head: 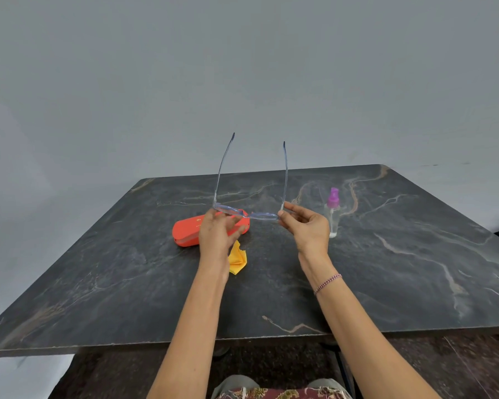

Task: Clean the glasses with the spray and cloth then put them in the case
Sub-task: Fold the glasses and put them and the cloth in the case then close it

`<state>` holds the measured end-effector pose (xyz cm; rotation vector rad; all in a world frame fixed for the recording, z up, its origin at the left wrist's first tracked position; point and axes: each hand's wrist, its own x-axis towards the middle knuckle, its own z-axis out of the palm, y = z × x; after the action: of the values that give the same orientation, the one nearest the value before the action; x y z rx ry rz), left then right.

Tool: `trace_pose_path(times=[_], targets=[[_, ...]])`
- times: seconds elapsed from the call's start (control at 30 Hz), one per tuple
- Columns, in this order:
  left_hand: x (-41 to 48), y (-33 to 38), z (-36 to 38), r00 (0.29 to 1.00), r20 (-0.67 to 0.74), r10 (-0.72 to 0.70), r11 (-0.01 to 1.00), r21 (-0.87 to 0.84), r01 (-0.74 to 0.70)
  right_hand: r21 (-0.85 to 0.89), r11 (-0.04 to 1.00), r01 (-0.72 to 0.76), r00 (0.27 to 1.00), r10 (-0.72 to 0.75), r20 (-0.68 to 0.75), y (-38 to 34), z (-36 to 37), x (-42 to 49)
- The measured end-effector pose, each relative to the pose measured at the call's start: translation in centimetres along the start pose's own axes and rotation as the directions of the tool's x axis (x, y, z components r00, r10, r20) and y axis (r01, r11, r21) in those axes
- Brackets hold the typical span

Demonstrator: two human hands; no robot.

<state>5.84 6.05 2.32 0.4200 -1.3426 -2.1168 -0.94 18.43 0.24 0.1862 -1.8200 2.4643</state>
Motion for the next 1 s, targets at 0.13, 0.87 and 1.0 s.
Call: trace_pose_path(times=[0.13, 0.87, 1.0], targets=[[1.2, 0.7, -2.1, 0.992, -0.121, 0.047, 0.998, -0.037, -0.052, -0.003, 1.000, -0.010, 1.000, 0.010, 0.029, -0.2, -0.7, 0.1], [2.3, 2.2, -4.1, 0.957, 0.208, 0.201, 0.678, 0.676, -0.289, -0.139, 0.987, 0.075, 0.980, -0.047, 0.196, -1.4, -2.5, 0.9], [2.0, 2.6, -4.0, 0.966, 0.183, 0.180, 0.747, 0.614, -0.256, -0.224, 0.965, 0.134, 0.967, -0.078, 0.242, -1.5, -3.2, 1.3]])
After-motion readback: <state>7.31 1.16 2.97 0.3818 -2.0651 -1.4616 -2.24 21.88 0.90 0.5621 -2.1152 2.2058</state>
